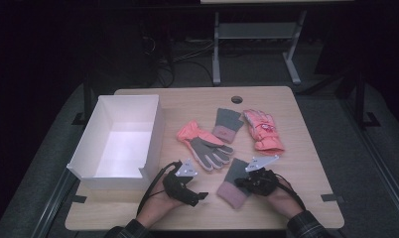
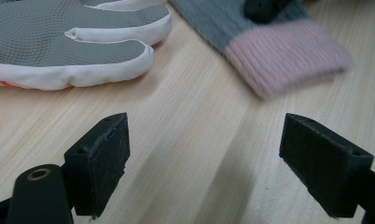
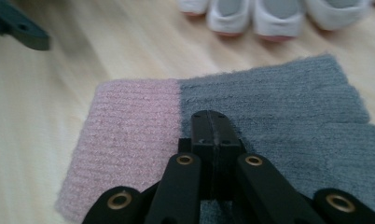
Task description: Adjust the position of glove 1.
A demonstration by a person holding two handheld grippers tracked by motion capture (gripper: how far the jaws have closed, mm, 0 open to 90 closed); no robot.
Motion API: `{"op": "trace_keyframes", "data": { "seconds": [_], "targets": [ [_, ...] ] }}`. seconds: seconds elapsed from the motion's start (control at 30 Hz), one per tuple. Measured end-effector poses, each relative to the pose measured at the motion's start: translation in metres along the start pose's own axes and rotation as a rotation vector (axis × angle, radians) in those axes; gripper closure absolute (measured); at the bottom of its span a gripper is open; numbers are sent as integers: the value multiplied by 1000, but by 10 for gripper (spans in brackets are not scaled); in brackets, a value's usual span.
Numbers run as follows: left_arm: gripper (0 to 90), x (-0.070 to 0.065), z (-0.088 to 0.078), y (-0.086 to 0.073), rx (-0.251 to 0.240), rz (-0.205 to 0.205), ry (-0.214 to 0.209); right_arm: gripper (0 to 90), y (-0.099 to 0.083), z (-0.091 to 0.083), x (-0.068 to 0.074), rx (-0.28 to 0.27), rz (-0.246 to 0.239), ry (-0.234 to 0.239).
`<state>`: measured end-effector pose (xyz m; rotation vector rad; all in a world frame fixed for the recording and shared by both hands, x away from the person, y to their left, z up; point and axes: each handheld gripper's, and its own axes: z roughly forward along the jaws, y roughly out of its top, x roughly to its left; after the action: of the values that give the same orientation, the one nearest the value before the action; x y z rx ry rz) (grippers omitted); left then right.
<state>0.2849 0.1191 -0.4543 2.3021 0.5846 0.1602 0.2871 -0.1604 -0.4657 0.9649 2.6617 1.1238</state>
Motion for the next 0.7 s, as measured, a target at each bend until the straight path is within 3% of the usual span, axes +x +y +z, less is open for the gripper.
{"op": "trace_keyframes", "data": {
  "seconds": [0.27, 0.47, 0.57, 0.7],
  "targets": [
    [156, 1, -1, 0, 2, 0, 1, 900, 5, 8, 31, 15, -31, 4],
    [156, 1, -1, 0, 2, 5, 1, 900, 7, 12, 45, 19, -48, 43],
    [156, 1, -1, 0, 2, 6, 3, 899, 8, 11, 48, 10, -76, 31],
    [156, 1, -2, 0, 0, -4, 3, 898, 7, -7, 39, -30, -46, 16]
  ]
}}
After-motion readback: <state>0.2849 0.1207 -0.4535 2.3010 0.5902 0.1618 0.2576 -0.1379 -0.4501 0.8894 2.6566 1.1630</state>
